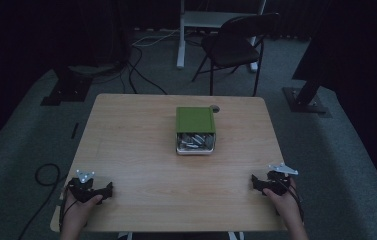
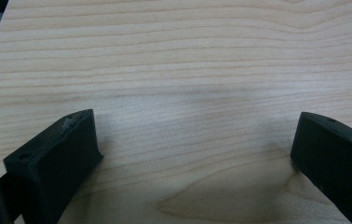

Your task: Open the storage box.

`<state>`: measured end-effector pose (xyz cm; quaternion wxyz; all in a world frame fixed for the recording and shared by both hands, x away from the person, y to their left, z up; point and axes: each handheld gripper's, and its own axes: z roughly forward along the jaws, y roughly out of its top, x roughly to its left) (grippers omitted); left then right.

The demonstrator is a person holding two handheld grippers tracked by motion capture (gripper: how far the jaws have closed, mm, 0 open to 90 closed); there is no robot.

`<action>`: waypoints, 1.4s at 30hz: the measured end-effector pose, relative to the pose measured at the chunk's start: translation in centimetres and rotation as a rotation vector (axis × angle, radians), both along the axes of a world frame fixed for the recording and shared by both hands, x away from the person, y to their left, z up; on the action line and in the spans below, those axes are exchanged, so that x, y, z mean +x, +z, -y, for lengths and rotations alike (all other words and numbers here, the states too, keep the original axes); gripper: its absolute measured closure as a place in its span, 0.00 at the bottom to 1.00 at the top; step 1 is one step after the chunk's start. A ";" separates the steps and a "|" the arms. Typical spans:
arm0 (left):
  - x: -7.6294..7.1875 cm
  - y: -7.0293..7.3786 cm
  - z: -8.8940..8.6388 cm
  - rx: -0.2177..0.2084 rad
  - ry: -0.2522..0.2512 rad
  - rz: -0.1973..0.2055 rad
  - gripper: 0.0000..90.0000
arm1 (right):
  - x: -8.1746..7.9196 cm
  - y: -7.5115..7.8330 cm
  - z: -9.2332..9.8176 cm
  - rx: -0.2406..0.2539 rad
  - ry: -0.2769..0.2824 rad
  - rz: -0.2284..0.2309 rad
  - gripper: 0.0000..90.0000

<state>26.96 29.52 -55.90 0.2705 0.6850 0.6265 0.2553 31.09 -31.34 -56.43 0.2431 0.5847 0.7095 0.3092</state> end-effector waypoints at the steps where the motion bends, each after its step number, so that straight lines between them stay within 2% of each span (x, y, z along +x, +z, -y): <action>1: 0.0 0.0 0.0 0.000 0.000 0.000 0.02 | 0.0 0.0 0.0 0.000 0.000 0.000 0.12; 4: -0.1 0.0 0.0 0.000 0.000 -0.001 0.02 | 0.0 0.0 0.0 0.000 0.001 0.000 0.12; 14: -0.3 0.0 0.2 0.006 -0.075 0.001 0.02 | 0.0 0.0 0.0 0.000 0.001 0.000 0.12; 20: -0.2 0.1 0.6 0.030 -0.110 0.015 0.02 | 0.0 0.0 0.0 0.000 0.001 0.000 0.12; 32: 0.4 0.9 2.6 0.059 -0.193 0.053 0.02 | 0.0 0.0 0.0 0.000 0.001 0.000 0.12; 36: 0.6 0.9 3.2 0.064 -0.225 0.053 0.02 | 0.0 0.0 0.0 0.000 0.001 0.000 0.12; 42: 0.9 0.9 3.9 0.083 -0.240 0.061 0.02 | 0.0 0.0 0.0 0.000 0.001 0.000 0.12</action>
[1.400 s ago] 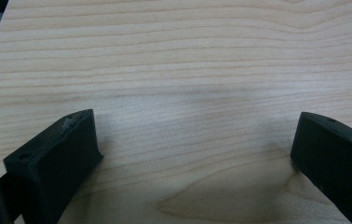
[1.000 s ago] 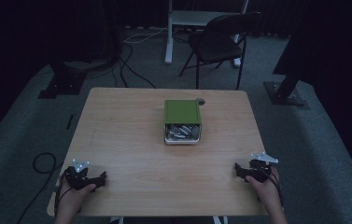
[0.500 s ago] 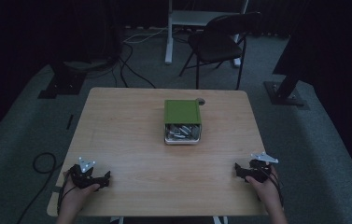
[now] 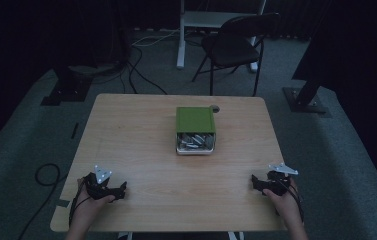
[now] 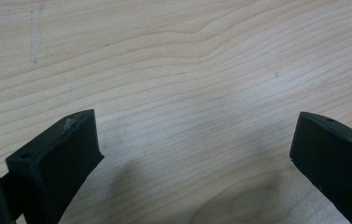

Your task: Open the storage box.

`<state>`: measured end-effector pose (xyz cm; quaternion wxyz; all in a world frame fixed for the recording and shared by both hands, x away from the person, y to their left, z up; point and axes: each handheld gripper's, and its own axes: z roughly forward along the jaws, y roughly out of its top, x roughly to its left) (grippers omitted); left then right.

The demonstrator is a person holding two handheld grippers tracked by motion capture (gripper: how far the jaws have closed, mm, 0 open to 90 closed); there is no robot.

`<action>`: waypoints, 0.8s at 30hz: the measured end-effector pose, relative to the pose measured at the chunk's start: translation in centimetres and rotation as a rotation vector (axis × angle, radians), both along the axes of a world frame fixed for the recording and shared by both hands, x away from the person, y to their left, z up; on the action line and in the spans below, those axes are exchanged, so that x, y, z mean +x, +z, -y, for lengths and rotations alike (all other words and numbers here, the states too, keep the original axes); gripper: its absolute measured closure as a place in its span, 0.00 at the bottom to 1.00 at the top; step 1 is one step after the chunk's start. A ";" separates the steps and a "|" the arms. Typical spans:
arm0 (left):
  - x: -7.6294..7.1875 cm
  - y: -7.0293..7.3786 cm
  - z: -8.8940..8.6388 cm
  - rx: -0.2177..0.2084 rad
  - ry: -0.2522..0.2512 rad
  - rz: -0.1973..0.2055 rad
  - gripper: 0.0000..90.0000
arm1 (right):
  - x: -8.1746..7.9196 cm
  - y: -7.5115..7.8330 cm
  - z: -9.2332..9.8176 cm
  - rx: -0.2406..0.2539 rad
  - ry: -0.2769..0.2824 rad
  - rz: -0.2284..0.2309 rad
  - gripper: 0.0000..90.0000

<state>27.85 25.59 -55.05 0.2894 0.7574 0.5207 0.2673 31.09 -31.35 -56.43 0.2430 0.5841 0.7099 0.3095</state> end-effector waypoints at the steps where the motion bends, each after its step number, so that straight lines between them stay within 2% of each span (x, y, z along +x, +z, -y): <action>1: 0.1 0.0 0.1 0.001 -0.004 0.000 0.02 | 0.0 0.0 0.0 0.000 0.000 0.000 0.12; 8: 0.4 0.3 1.0 0.009 -0.033 0.016 0.02 | 0.0 0.0 0.0 0.000 0.000 0.000 0.12; 10: 0.5 0.3 1.4 0.018 -0.044 0.019 0.06 | 0.0 0.0 0.0 0.000 0.000 0.000 0.12; 24: 1.5 0.9 4.3 0.065 -0.122 0.048 0.06 | 0.0 0.0 0.0 0.000 0.000 0.000 0.12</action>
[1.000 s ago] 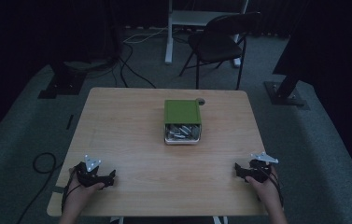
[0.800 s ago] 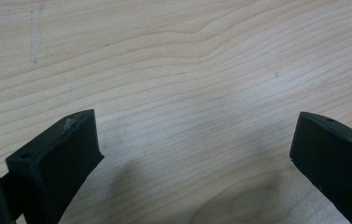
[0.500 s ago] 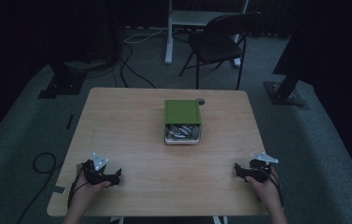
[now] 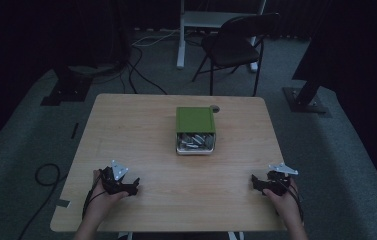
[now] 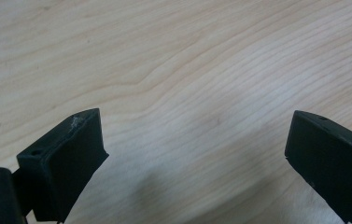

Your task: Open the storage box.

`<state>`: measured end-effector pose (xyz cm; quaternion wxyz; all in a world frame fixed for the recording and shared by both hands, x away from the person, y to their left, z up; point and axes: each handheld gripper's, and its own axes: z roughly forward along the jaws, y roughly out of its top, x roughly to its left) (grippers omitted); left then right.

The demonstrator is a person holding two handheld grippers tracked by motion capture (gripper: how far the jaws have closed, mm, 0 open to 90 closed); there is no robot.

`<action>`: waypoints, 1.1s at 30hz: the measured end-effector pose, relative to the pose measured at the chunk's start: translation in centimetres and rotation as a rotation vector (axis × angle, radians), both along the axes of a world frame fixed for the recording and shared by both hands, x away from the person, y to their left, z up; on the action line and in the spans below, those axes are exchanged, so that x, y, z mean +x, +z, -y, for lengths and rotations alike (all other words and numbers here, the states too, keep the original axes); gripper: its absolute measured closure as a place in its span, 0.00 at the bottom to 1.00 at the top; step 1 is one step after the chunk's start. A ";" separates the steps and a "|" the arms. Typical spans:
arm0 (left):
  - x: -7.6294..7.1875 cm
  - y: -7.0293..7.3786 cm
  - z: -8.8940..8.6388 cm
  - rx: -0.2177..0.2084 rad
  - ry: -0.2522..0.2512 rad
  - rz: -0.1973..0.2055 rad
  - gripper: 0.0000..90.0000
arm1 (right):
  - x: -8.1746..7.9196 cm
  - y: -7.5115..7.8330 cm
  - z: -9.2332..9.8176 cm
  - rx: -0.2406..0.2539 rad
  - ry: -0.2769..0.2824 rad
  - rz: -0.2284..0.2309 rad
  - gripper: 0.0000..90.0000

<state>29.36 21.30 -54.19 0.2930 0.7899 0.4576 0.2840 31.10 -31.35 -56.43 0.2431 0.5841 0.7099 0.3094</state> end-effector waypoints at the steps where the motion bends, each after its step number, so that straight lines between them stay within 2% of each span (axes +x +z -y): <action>1: 0.1 0.0 0.2 0.001 -0.005 0.002 0.06 | 0.0 0.0 0.0 0.000 0.000 0.000 0.12; 9: 0.5 0.4 2.1 0.027 -0.056 0.021 0.06 | 0.0 0.0 0.0 0.000 0.000 0.000 0.12; 17: 1.1 0.9 4.2 0.062 -0.113 0.059 0.06 | 0.0 0.0 0.0 0.001 -0.001 0.000 0.12; 26: 1.6 1.2 6.4 0.059 -0.170 0.089 0.06 | 0.0 0.0 0.0 0.000 0.000 0.000 0.12; 33: 1.8 1.0 8.0 0.098 -0.213 0.104 0.06 | 0.0 0.0 0.0 0.001 0.000 0.000 0.12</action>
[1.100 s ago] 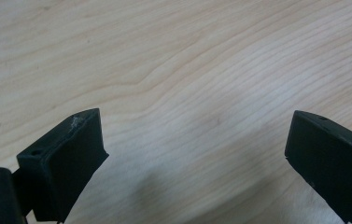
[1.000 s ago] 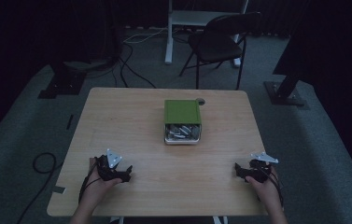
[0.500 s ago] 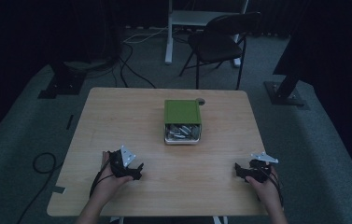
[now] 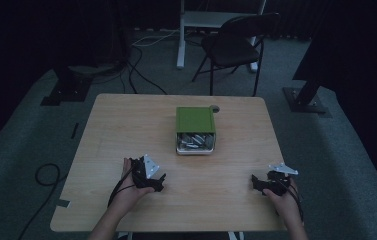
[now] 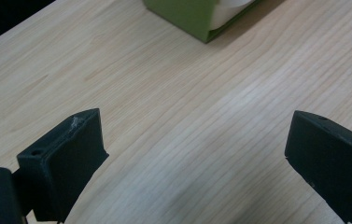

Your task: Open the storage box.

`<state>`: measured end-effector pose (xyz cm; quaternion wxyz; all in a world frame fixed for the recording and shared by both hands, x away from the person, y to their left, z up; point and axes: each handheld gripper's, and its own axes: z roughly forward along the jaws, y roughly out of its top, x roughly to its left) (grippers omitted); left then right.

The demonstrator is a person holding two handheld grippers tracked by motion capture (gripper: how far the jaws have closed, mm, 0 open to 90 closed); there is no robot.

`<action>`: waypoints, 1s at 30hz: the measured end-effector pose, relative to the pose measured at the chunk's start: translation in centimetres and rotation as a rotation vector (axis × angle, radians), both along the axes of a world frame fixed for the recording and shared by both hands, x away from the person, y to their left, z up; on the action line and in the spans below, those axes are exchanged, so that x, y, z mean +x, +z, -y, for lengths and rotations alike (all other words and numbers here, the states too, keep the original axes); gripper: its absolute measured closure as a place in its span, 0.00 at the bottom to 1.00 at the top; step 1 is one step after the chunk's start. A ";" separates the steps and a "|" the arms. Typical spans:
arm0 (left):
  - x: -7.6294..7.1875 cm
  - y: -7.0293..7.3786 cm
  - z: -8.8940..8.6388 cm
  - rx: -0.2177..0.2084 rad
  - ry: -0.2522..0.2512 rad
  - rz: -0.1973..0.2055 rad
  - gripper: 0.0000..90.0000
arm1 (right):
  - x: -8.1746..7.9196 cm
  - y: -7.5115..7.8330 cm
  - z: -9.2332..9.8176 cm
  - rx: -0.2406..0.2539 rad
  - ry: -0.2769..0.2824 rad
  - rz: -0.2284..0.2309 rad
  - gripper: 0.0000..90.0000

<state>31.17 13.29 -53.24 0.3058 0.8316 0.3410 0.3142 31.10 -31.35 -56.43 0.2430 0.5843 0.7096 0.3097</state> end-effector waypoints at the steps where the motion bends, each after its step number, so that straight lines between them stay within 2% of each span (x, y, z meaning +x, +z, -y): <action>1: 0.0 0.0 0.2 0.014 -0.006 0.005 0.06 | 0.0 0.0 0.0 0.000 0.000 0.000 0.12; 7: 0.0 -0.1 1.4 0.051 -0.034 0.037 0.06 | 0.0 0.0 0.0 0.000 0.003 0.000 0.12; 10: 0.1 -0.1 1.8 0.039 -0.046 0.033 0.06 | 0.0 0.0 0.0 0.000 0.003 0.000 0.12; 18: 0.3 -0.1 3.5 0.059 -0.091 0.042 0.06 | 0.0 0.0 0.0 0.000 0.003 0.000 0.12; 25: 0.6 0.2 5.3 0.081 -0.145 0.081 0.06 | 0.0 0.0 0.0 0.000 0.003 0.000 0.12; 30: 0.9 0.1 6.0 0.098 -0.165 0.082 0.06 | 0.0 0.0 0.0 0.000 0.003 0.000 0.12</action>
